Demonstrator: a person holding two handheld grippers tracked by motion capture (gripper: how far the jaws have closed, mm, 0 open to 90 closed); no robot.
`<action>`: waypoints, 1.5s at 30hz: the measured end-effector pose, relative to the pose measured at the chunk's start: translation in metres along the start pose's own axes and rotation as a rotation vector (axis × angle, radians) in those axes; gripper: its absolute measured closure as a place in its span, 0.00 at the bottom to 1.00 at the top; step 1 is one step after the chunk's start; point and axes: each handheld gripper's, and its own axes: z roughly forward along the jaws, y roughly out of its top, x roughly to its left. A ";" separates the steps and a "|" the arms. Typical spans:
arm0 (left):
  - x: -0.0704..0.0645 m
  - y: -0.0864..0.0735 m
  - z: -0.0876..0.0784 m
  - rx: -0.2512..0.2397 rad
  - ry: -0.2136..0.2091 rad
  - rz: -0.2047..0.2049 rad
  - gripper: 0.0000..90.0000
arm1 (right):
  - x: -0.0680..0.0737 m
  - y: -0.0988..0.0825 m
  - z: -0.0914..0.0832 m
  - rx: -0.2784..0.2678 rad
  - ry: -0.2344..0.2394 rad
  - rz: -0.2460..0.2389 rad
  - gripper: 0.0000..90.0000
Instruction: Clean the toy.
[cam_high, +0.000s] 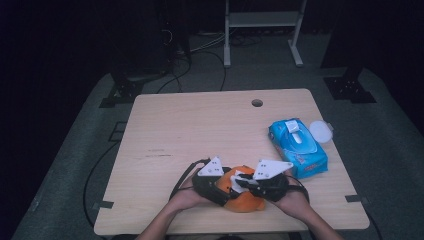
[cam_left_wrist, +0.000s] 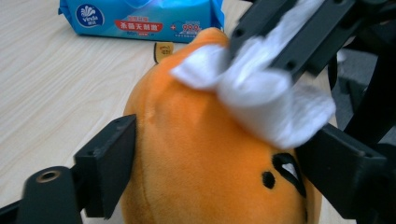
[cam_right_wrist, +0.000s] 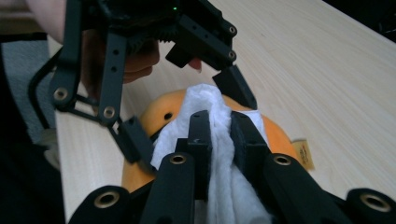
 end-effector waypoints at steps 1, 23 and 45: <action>0.000 0.000 0.000 0.000 0.000 0.000 0.20 | 0.000 0.000 0.000 0.000 0.000 0.000 0.87; 0.008 0.001 -0.013 -0.022 -0.046 -0.047 0.08 | -0.026 -0.026 -0.023 0.023 -0.065 0.016 0.88; -0.002 0.000 0.002 -0.122 0.117 0.088 0.21 | -0.042 -0.025 -0.029 -0.035 -0.067 0.096 0.87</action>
